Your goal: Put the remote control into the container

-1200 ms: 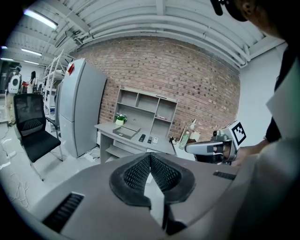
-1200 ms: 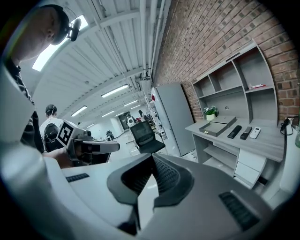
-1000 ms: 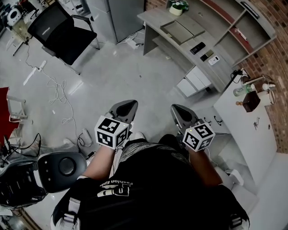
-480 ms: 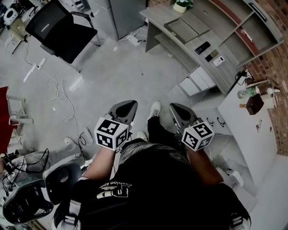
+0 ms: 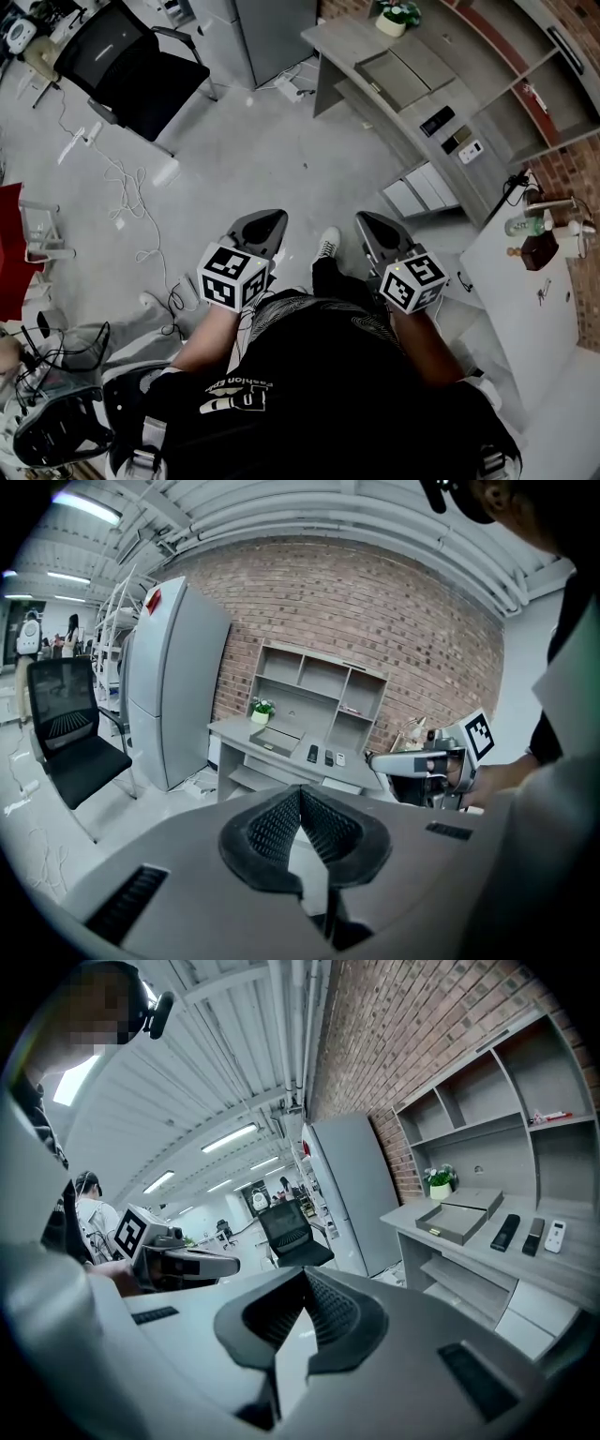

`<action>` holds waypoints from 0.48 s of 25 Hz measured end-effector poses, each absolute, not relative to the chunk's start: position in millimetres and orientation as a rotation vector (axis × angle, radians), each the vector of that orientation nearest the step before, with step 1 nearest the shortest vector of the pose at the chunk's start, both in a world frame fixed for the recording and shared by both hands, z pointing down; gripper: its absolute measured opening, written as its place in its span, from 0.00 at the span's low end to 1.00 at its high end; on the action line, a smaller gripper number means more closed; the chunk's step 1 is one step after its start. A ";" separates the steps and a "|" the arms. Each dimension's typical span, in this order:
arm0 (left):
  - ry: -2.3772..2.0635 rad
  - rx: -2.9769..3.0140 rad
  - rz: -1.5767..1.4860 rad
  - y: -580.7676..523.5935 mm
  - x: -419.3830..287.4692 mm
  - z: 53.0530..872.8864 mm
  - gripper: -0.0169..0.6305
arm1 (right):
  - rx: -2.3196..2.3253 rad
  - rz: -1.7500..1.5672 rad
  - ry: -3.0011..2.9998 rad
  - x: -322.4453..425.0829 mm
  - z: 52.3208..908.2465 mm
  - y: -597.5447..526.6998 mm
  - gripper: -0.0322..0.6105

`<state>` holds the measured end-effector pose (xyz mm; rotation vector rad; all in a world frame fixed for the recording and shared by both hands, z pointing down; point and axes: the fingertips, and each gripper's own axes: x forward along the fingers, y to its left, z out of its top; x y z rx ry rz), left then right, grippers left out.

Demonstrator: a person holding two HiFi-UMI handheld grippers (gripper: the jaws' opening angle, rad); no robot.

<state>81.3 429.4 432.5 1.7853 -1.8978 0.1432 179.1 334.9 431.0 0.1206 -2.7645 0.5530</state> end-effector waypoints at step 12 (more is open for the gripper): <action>-1.888 1.786 0.153 304.8 22.9 424.3 0.04 | 0.141 0.572 -2.751 112.8 431.0 207.5 0.06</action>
